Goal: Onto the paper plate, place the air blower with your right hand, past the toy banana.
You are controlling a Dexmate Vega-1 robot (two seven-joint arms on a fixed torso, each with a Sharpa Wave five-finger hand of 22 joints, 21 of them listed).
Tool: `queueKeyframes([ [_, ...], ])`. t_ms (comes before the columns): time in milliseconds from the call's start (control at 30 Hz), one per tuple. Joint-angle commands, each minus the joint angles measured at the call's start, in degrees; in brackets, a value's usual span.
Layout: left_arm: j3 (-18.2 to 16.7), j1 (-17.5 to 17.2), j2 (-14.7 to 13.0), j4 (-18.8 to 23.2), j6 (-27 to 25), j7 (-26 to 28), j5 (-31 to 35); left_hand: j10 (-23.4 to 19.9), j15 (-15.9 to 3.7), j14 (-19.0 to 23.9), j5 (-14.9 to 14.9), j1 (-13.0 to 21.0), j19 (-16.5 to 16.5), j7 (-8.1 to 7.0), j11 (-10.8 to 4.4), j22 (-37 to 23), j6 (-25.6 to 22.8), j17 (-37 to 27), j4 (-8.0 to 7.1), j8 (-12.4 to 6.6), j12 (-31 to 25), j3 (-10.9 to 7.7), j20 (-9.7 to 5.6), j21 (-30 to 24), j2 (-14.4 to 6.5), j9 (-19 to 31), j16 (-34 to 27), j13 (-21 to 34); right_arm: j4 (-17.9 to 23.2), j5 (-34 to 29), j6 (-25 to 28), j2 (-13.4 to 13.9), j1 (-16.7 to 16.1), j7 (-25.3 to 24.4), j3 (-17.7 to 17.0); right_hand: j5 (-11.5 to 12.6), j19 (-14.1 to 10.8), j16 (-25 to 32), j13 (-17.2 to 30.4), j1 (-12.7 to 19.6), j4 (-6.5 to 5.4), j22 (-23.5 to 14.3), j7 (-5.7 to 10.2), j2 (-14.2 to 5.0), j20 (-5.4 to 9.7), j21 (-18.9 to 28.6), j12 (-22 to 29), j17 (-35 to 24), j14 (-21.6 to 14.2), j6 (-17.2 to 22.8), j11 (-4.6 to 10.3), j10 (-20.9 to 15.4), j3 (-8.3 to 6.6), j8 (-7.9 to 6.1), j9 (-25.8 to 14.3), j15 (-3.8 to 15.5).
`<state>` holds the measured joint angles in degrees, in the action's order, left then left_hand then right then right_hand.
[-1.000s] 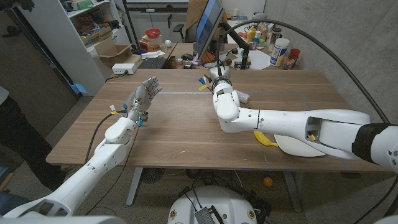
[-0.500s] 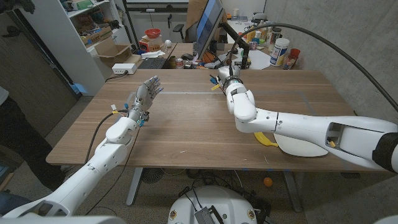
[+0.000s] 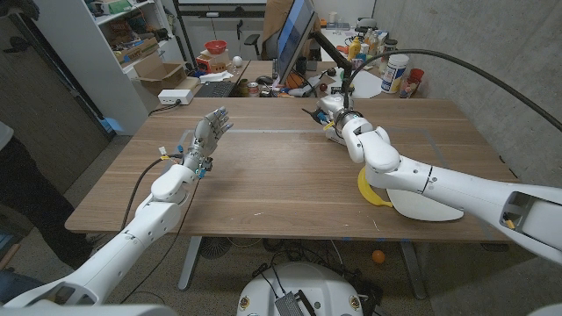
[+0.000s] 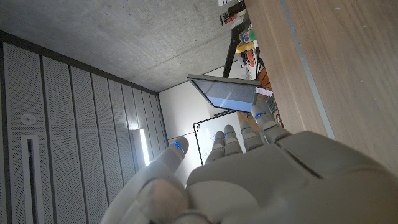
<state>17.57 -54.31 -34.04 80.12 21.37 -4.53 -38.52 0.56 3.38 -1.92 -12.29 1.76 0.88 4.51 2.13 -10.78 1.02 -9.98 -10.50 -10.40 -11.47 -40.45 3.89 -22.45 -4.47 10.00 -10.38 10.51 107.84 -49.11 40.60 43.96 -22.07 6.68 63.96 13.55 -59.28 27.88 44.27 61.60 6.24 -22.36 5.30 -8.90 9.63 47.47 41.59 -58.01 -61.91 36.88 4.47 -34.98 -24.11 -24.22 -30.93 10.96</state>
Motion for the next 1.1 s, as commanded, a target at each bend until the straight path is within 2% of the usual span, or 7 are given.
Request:
queueKeyframes([
  [33,0.72,0.95,0.42,-0.25,-0.61,0.31,0.70,0.03,0.46,0.01,0.01,-0.64,0.45,0.38,0.27,-0.18,-0.19,-0.31,-0.08,-0.12,-0.09,-0.10,0.33,0.11,-5.73,0.12,-0.30,0.19,4.44,-1.56,-11.25,5.18,-10.17,-2.28,-12.36,0.46,0.26,-0.35,0.08,0.98,-0.12,-0.06,-0.35,-0.34,3.16,0.41,0.05,-0.29,0.13,1.18,-0.23,-0.48,0.17,-0.50,-0.21,1.32],
  [167,0.95,1.23,0.54,-0.25,-0.70,0.31,0.90,0.00,0.46,-0.01,0.01,-0.65,0.46,0.35,0.23,-0.18,-0.19,-0.31,-0.08,-0.12,-0.10,-0.09,0.32,0.12,-5.73,0.12,-0.29,0.19,4.64,-2.28,-14.03,5.44,-12.07,-3.09,-15.17,0.48,0.36,-0.50,0.19,1.11,-0.11,0.03,-0.29,-0.36,3.16,0.56,0.22,-0.40,0.00,1.40,-0.29,-0.61,0.24,-0.67,-0.20,1.30],
  [567,1.14,1.38,0.62,0.14,-0.97,0.91,1.25,-0.03,0.50,0.04,0.01,-0.68,0.47,0.41,0.27,-0.19,-0.25,-0.32,-0.09,-0.14,-0.11,-0.05,0.36,0.17,-5.72,0.12,-0.31,0.19,4.45,-5.80,-17.40,5.63,-15.58,-3.50,-21.20,0.47,0.53,-0.95,-0.06,1.24,-0.17,0.29,-0.46,-0.24,3.13,1.15,0.49,-0.72,-0.50,2.14,-0.49,-1.34,0.63,-1.21,-0.16,1.28],
  [1100,2.16,3.00,1.64,-1.33,-1.29,0.62,1.76,0.00,0.49,0.10,0.00,-0.69,0.48,0.36,0.27,-0.19,-0.25,-0.32,-0.12,-0.13,-0.10,-0.05,0.43,0.24,-5.83,0.12,-0.34,0.19,8.90,-6.87,-18.52,11.36,-23.25,-3.57,-28.95,0.47,0.46,-1.44,-0.23,1.73,-0.10,0.65,-0.80,-0.33,3.14,2.13,0.81,-1.27,-1.37,2.71,-0.45,-1.92,0.94,-1.77,-0.05,1.28],
])
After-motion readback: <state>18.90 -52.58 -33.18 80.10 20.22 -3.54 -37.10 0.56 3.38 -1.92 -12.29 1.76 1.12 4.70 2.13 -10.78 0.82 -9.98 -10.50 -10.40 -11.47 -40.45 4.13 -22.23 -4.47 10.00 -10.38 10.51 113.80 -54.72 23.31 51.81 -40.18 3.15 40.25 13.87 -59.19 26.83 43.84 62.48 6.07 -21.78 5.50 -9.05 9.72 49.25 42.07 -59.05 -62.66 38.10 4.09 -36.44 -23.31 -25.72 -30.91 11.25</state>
